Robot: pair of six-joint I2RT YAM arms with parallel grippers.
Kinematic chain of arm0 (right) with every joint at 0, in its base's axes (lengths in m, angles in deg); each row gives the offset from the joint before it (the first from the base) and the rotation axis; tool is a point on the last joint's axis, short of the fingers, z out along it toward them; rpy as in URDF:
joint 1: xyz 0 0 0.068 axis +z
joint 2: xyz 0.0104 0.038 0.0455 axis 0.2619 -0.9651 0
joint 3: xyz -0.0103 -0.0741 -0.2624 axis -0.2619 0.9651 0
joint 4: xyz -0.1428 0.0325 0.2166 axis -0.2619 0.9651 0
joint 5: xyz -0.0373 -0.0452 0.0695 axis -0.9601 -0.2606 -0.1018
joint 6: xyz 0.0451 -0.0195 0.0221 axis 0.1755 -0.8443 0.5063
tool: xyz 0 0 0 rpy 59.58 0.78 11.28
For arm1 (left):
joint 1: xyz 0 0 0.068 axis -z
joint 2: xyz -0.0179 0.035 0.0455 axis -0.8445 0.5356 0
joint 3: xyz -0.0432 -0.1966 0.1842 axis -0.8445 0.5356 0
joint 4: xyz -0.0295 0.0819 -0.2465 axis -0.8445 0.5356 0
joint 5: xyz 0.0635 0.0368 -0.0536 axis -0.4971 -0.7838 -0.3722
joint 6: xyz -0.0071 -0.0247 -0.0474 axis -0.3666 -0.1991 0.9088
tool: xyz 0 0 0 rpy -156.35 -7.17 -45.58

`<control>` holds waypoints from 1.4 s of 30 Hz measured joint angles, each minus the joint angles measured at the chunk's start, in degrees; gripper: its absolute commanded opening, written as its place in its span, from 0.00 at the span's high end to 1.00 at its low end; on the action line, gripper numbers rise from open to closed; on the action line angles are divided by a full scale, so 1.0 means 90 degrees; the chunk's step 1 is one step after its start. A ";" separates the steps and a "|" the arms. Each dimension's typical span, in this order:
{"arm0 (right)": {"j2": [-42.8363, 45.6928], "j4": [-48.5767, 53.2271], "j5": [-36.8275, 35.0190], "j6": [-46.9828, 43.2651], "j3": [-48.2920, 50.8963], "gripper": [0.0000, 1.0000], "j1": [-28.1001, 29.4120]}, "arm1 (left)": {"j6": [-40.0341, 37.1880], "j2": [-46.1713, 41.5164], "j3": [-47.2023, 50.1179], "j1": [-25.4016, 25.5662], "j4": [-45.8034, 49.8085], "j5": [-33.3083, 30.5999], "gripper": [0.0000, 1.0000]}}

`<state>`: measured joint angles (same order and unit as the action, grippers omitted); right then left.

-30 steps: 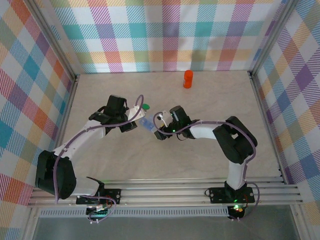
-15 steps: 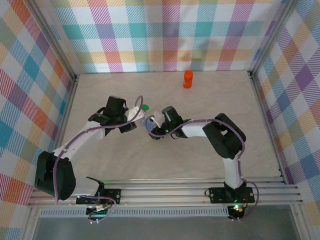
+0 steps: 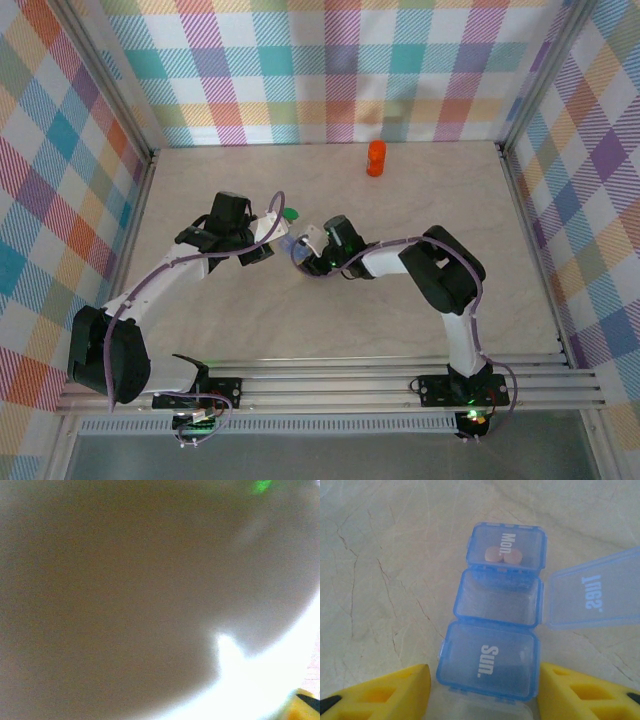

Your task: Sort the pills into containers

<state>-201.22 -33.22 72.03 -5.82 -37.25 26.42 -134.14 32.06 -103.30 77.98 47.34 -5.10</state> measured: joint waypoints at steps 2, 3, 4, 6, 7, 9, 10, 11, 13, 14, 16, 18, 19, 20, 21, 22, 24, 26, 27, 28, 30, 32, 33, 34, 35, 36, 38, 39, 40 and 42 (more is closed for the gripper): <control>0.0000 -0.0136 -0.0049 -0.0032 0.0066 0.59 -0.0002 | 0.0000 0.0000 0.0000 0.0000 0.0000 0.0000 1.00; 0.0000 -0.0180 -0.0051 -0.0046 0.0090 0.60 -0.0007 | 0.0002 0.0000 0.0000 0.0000 0.0000 0.0000 1.00; 0.0005 -0.0219 -0.0053 -0.0061 0.0109 0.60 -0.0007 | 0.0002 0.0000 0.0000 0.0000 0.0000 0.0002 1.00; 0.0027 -0.0306 -0.0068 -0.0068 0.0180 0.60 0.0000 | 0.0002 0.0000 0.0000 0.0000 0.0000 0.0002 1.00; 0.0051 -0.0325 -0.0066 -0.0078 0.0221 0.60 0.0000 | 0.0000 0.0000 0.0000 0.0000 0.0000 0.0002 1.00; 0.0131 -0.0367 -0.0066 -0.0087 0.0345 0.67 0.0000 | 0.0000 0.0000 0.0000 0.0000 0.0000 0.0005 1.00; 0.0170 -0.0376 -0.0068 -0.0085 0.0398 0.68 0.0000 | 0.0002 0.0000 0.0000 0.0000 0.0002 0.0007 1.00; 0.0211 -0.0384 -0.0068 -0.0087 0.0457 0.70 0.0000 | 0.0002 0.0000 0.0000 0.0000 0.0000 0.0024 1.00; 0.0313 -0.0406 -0.0063 -0.0092 0.0600 0.72 0.0000 | 0.0002 0.0000 0.0000 0.0000 0.0000 0.0046 1.00; 0.0391 -0.0393 -0.0063 -0.0104 0.0690 0.74 0.0000 | 0.0000 0.0000 0.0000 0.0000 0.0002 0.0049 1.00; 0.0590 -0.0318 -0.0056 -0.0131 0.0882 0.77 0.0000 | 0.0002 0.0000 0.0000 0.0000 0.0002 0.0058 1.00; 0.0923 -0.0131 -0.0063 -0.0231 0.1105 0.79 0.0000 | 0.0000 0.0000 0.0000 0.0000 0.0010 0.0119 1.00; 0.1110 -0.0024 -0.0073 -0.0277 0.1192 0.81 0.0000 | 0.0000 0.0000 -0.0002 0.0000 0.0017 0.0148 1.00; 0.1316 0.0083 -0.0100 -0.0333 0.1273 0.83 0.0000 | -0.0002 0.0000 -0.0015 0.0002 0.0049 0.0175 1.00; 0.1571 0.0216 -0.0138 -0.0418 0.1345 0.85 -0.0017 | -0.0005 0.0000 -0.0041 0.0002 0.0117 0.0197 1.00; 0.1773 0.0359 -0.0170 -0.0476 0.1377 0.86 -0.0051 | -0.0024 0.0002 -0.0080 0.0010 0.0194 0.0214 1.00; 0.2271 0.0714 -0.0180 -0.0644 0.1387 0.90 -0.0138 | -0.0056 0.0002 -0.0236 0.0063 0.0374 0.0216 1.00; 0.2698 0.1064 -0.0158 -0.0782 0.1387 0.96 -0.0299 | -0.0114 0.0002 -0.0432 0.0112 0.0483 0.0216 1.00; 0.2914 0.1263 -0.0155 -0.0852 0.1384 0.99 -0.0413 | -0.0148 0.0002 -0.0539 0.0143 0.0503 0.0216 1.00; 0.3109 0.1484 -0.0151 -0.0911 0.1370 1.00 -0.0529 | -0.0192 0.0005 -0.0631 0.0172 0.0515 0.0214 1.00; 0.3407 0.1955 -0.0129 -0.0952 0.1263 1.00 -0.0721 | -0.0323 0.0078 -0.0901 0.0274 0.0636 0.0168 1.00; 0.3594 0.2453 -0.0104 -0.0957 0.1061 1.00 -0.0886 | -0.0478 0.0299 -0.1260 0.0423 0.0789 0.0012 1.00; 0.3645 0.2657 -0.0087 -0.0952 0.0945 1.00 -0.0923 | -0.0542 0.0427 -0.1416 0.0500 0.0862 -0.0080 1.00; 0.3694 0.2907 -0.0068 -0.0933 0.0777 1.00 -0.0935 | -0.0631 0.0593 -0.1586 0.0610 0.0908 -0.0197 1.00; 0.3730 0.3082 -0.0034 -0.0908 0.0651 1.00 -0.0933 | -0.0716 0.0765 -0.1746 0.0719 0.0986 -0.0296 1.00; 0.3767 0.3232 -0.0005 -0.0874 0.0537 1.00 -0.0930 | -0.0814 0.0920 -0.1870 0.0818 0.1059 -0.0396 1.00; 0.3847 0.3565 0.0034 -0.0733 0.0294 1.00 -0.0933 | -0.0996 0.1209 -0.2076 0.1003 0.1217 -0.0612 1.00; 0.3881 0.3684 0.0051 -0.0675 0.0211 1.00 -0.0933 | -0.1073 0.1328 -0.2149 0.1088 0.1290 -0.0719 1.00; 0.3920 0.3818 0.0061 -0.0595 0.0126 1.00 -0.0933 | -0.1168 0.1443 -0.2225 0.1171 0.1367 -0.0831 1.00; 0.3968 0.4041 0.0068 -0.0495 0.0002 1.00 -0.0933 | -0.1297 0.1605 -0.2363 0.1299 0.1486 -0.1032 1.00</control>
<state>-165.51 3.15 72.64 -10.28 -37.22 18.03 -145.81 46.51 -124.57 89.67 60.72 -14.39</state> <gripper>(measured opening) 0.374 0.514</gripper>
